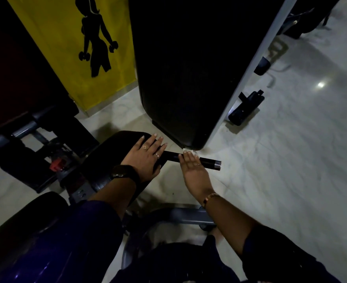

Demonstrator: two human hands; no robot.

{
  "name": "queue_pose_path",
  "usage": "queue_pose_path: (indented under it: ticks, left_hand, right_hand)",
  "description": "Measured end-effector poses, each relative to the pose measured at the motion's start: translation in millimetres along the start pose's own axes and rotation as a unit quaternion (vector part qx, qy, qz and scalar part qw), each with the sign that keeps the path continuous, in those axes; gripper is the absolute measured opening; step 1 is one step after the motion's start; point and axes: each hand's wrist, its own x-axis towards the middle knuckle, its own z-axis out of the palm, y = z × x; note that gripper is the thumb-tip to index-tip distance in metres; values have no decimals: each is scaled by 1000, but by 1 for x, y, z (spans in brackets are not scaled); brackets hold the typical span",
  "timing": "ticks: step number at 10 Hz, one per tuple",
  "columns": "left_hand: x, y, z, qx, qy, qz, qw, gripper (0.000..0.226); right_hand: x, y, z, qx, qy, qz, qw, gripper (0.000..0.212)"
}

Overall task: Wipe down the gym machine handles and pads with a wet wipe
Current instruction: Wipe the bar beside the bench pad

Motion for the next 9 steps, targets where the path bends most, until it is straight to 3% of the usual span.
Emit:
queue_pose_path:
  ticks: [1,2,3,4,5,6,7,8,9]
  left_hand:
    - [0,0,1,-8,4,1,1000,73]
    - [0,-1,1,-9,1,3,1000,73]
    - [2,-2,2,-12,-1,3,1000,73]
    - [1,-2,4,-8,-4,2,1000,73]
    - [1,-2,5,-6,3,5,1000,73]
    - [1,-3,5,-7,-2,6,1000,73]
    - [2,-2,5,-6,4,9,1000,74]
    - [2,-3,4,-5,0,8,1000,74]
    - [2,-3,5,-4,0,9,1000,74]
  right_hand:
    - [-17,27,2,-51,15,-76,996,65]
    - [-33,54,-5,-63,22,-95,993,64]
    - [-21,48,-8,-46,24,-18,998,70]
    - [6,18,-4,-23,9,56,998,61]
    - [25,-12,-2,-5,-15,57,998,53]
    - [19,-21,3,-20,-27,-15,999,54]
    - [2,7,4,-52,19,-95,994,56]
    - [-7,30,-6,-54,30,-119,991,62]
    - [3,27,-8,-31,22,-73,997,56]
